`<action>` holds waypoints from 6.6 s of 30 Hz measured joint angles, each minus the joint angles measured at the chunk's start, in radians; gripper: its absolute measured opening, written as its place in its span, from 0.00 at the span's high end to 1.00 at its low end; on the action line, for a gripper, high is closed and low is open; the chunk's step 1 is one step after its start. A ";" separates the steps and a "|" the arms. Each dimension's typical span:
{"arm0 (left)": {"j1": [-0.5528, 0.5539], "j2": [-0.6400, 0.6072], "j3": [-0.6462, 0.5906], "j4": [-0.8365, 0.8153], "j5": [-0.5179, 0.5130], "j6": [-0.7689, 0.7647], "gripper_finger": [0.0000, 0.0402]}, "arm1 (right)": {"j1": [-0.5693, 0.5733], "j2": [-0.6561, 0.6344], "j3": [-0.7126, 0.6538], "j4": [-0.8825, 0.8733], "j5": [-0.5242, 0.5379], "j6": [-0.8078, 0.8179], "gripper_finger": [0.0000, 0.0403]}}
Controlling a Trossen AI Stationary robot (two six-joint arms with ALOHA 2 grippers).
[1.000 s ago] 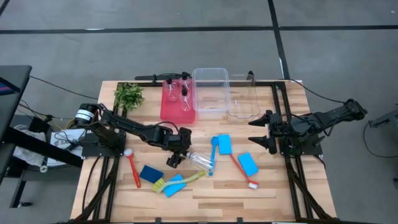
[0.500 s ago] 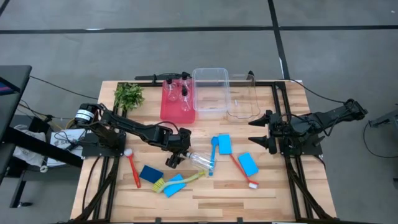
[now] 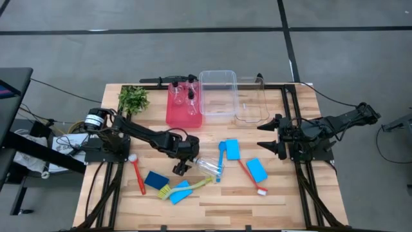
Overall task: Pick & Place Kitchen Sink Supplies
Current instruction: Put the transparent dishwashing liquid dispenser into the red bin
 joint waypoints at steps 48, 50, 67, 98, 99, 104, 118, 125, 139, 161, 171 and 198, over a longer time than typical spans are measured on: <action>0.000 -0.007 0.000 0.014 -0.034 0.033 0.64 | 0.000 0.000 0.000 0.000 0.000 0.000 0.06; 0.000 -0.024 0.000 0.012 -0.034 0.044 0.64 | 0.000 0.000 0.000 0.000 0.000 0.000 0.06; -0.001 -0.214 0.000 -0.283 -0.245 0.177 0.63 | 0.000 0.000 0.000 0.000 0.000 0.000 0.06; -0.001 -0.489 0.147 -0.410 -0.724 1.214 0.63 | 0.000 0.000 0.000 0.000 0.000 0.000 0.06; -0.001 -0.499 0.149 -0.402 -0.738 1.257 0.63 | 0.000 0.000 0.000 0.000 0.000 0.000 0.06; -0.001 -0.545 0.149 -0.380 -0.787 1.488 0.63 | 0.000 0.000 0.000 0.000 0.000 0.000 0.06; -0.001 -0.571 0.149 -0.373 -1.006 1.897 0.63 | 0.000 0.000 0.000 0.000 0.000 0.000 0.06; 0.004 -0.571 0.133 -0.360 -1.090 1.919 0.63 | 0.000 0.000 0.000 0.000 0.000 0.000 0.06; 0.078 -0.569 -0.090 -0.018 -1.231 1.992 0.63 | 0.000 0.000 0.000 0.000 0.000 0.000 0.06; 0.138 -0.372 -0.214 0.205 -1.338 1.978 0.62 | 0.000 0.000 0.000 0.000 0.000 0.000 0.06; 0.138 -0.337 -0.214 0.208 -1.347 1.914 0.62 | 0.000 0.000 0.000 0.000 0.000 0.000 0.06; 0.105 -0.337 -0.285 0.215 -1.336 1.825 0.60 | 0.000 0.000 0.000 0.000 0.000 0.000 0.06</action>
